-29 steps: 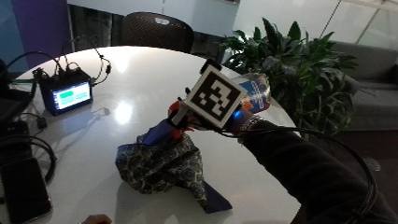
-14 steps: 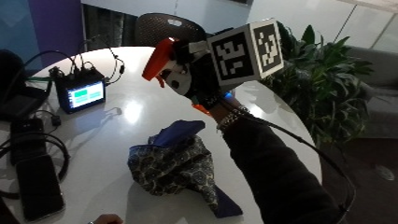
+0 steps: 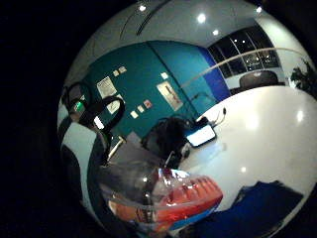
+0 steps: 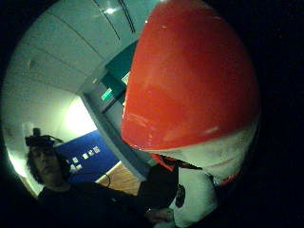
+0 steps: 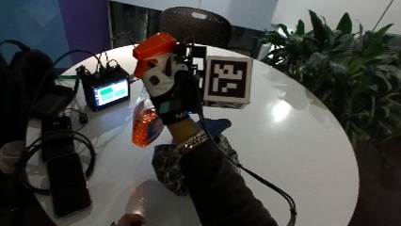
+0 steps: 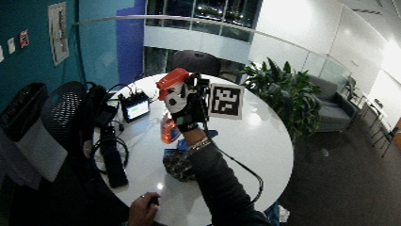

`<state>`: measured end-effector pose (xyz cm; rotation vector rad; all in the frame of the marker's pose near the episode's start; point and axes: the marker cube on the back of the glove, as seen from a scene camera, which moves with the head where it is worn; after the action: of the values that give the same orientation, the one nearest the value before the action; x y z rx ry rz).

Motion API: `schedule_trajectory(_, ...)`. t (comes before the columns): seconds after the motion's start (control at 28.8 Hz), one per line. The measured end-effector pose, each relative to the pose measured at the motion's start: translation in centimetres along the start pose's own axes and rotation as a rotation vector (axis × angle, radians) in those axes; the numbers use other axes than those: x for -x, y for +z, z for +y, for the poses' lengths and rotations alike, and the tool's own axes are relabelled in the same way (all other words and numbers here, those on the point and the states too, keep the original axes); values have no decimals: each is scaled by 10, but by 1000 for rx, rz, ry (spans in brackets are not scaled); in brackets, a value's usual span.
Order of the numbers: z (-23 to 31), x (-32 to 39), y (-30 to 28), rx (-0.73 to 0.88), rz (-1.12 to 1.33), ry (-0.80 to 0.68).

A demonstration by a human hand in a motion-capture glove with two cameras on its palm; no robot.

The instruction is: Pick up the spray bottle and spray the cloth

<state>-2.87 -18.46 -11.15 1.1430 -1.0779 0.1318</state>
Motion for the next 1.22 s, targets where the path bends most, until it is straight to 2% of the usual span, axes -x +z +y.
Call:
schedule_trajectory(0.42,37,-19,56,152,-110,208)
schedule_trajectory(0.56,45,-20,64,204,-74,208)
schedule_trajectory(1.22,46,-10,61,234,67,195)
